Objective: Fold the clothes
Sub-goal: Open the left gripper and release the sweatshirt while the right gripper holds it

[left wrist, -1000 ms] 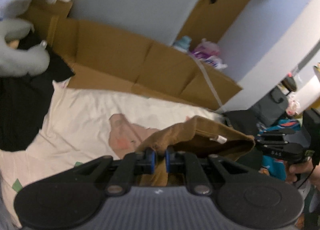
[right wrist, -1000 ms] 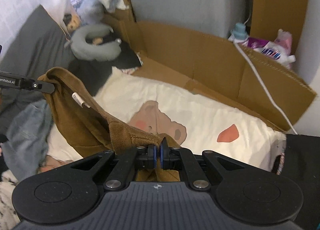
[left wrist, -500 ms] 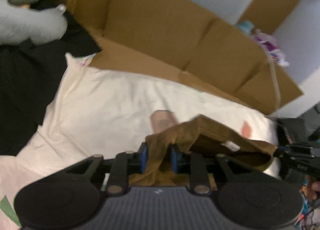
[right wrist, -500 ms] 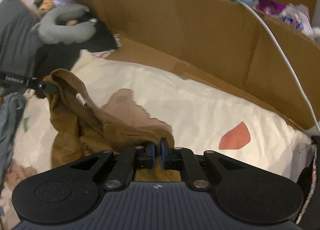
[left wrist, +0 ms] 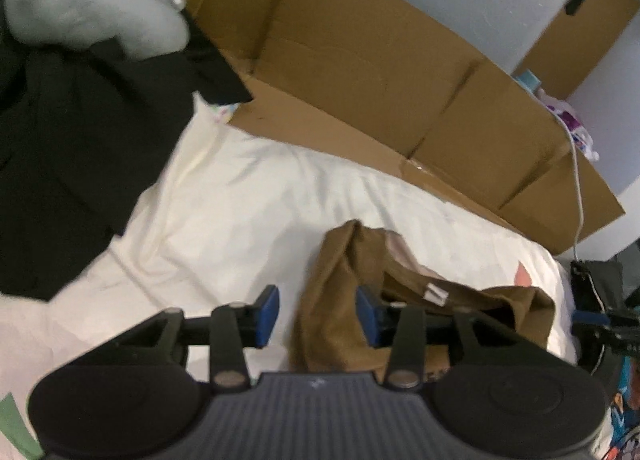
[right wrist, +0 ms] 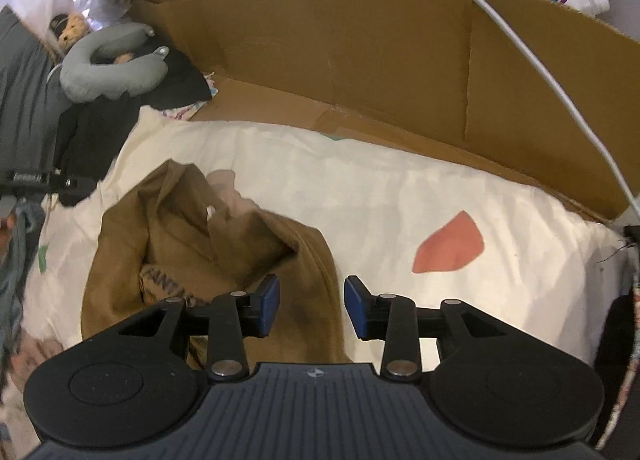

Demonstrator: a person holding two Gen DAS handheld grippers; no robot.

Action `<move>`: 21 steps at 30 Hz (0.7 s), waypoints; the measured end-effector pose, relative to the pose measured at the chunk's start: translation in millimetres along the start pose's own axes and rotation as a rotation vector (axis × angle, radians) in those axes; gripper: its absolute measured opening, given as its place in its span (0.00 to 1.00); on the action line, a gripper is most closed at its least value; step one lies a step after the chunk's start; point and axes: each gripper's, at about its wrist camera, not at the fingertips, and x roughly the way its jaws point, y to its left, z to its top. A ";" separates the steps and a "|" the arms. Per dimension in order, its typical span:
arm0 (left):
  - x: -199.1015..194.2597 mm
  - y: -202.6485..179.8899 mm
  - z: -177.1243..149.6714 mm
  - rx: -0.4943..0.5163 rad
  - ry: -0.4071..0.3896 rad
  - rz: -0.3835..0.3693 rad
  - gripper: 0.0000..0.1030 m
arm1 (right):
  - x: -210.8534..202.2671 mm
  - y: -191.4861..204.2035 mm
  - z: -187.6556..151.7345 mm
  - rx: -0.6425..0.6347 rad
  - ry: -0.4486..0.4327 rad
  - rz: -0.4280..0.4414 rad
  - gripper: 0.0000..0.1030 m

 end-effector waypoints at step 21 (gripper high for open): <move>39.9 19.9 -26.4 -0.051 0.016 -0.084 0.43 | 38.0 -16.9 -78.0 0.079 -0.038 -0.016 0.42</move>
